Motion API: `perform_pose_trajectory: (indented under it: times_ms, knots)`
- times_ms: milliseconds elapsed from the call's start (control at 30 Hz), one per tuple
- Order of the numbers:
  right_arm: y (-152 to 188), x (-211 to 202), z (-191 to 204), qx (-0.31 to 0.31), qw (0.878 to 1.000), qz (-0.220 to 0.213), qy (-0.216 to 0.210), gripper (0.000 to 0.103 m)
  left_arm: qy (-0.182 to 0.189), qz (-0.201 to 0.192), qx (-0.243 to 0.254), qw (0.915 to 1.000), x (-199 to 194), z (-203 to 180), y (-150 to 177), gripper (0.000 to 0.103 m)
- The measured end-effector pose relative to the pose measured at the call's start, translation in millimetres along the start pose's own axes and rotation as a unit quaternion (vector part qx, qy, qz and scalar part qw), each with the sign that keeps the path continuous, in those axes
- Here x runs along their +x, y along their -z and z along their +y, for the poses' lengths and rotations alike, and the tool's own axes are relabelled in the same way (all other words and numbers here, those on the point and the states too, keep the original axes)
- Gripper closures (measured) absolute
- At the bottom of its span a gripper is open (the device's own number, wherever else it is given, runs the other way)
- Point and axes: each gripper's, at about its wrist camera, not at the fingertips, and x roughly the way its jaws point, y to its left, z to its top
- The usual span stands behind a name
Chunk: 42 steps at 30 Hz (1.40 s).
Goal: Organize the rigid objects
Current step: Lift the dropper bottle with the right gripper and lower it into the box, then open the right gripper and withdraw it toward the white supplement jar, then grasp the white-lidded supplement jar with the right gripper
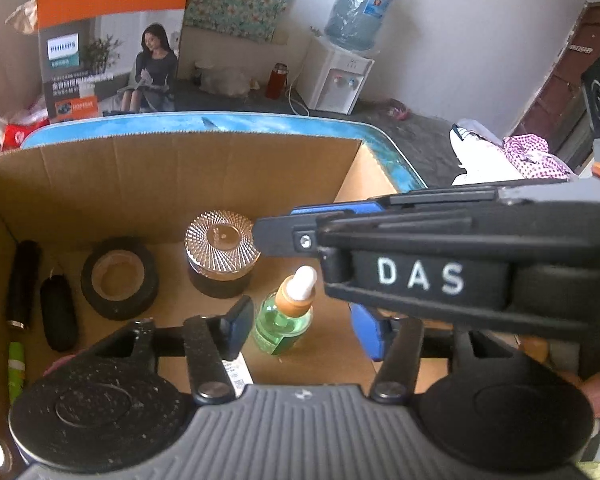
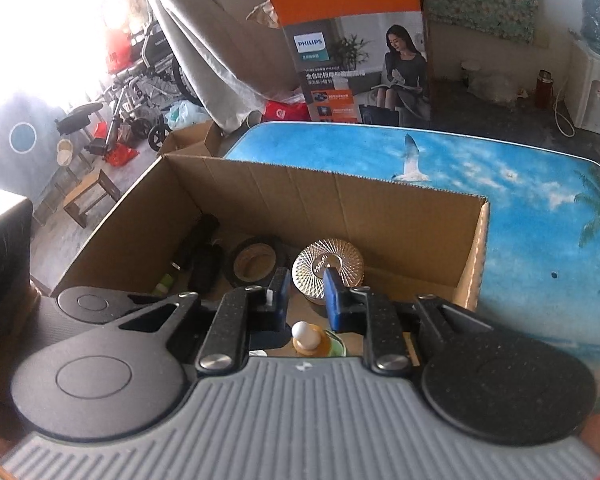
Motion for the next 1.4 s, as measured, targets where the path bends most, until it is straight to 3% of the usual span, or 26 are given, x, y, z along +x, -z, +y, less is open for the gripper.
perform_pose_trajectory:
  times_ms: [233, 333, 400, 567, 700, 933, 1067, 1400]
  knots:
    - [10.5, -40.7, 1.2, 0.037, 0.998, -0.042, -0.009, 0.078, -0.014, -0.054, 0.028, 0.9980, -43.6, -12.9, 11.0, 0.026]
    - [25.6, -72.3, 9.0, 0.058, 0.995, -0.075, -0.025, 0.071, -0.013, -0.084, 0.040, 0.9956, -74.0, -19.9, 21.5, 0.020]
    - [38.7, -95.2, 16.3, 0.070, 0.992, -0.097, -0.039, 0.059, -0.009, -0.097, 0.049, 0.9940, -93.5, -24.6, 29.5, 0.016]
    - [74.2, -141.5, 36.1, 0.086, 0.984, -0.142, -0.064, 0.047, -0.017, -0.120, 0.075, 0.9898, -138.0, -27.4, 65.4, 0.012]
    - [103.9, -160.0, 51.5, 0.093, 0.981, -0.149, -0.084, 0.040, -0.040, -0.128, 0.075, 0.9882, -164.5, -16.0, 97.7, 0.011]
    - [140.1, -147.4, 75.7, 0.111, 0.980, -0.121, -0.115, 0.038, -0.071, -0.137, 0.047, 0.9869, -186.3, 12.4, 135.6, 0.011]
    - [148.4, -125.5, 92.7, 0.118, 0.979, -0.090, -0.136, 0.038, -0.105, -0.153, 0.041, 0.9819, -192.1, 24.6, 144.9, 0.011]
    - [125.6, -60.3, 129.3, 0.130, 0.976, -0.032, -0.172, 0.038, -0.181, -0.128, 0.042, 0.9741, -151.3, 55.4, 152.9, 0.012]
